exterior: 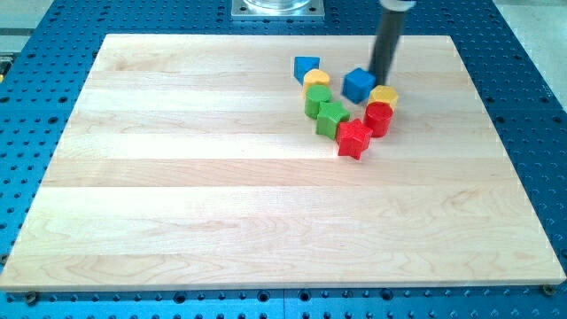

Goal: Move the cube closer to the triangle

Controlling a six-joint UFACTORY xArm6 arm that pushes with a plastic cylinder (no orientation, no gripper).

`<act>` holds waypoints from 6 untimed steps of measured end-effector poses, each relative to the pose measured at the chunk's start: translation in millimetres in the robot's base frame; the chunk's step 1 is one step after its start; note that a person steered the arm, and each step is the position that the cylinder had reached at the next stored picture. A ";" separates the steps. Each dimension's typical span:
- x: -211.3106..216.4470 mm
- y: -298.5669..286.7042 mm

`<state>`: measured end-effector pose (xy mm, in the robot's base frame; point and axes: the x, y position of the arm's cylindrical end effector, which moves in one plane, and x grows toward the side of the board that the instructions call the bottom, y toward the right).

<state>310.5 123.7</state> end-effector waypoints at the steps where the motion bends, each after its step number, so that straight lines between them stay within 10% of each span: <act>1: 0.0 -17.0; 6: 68.2 -23.4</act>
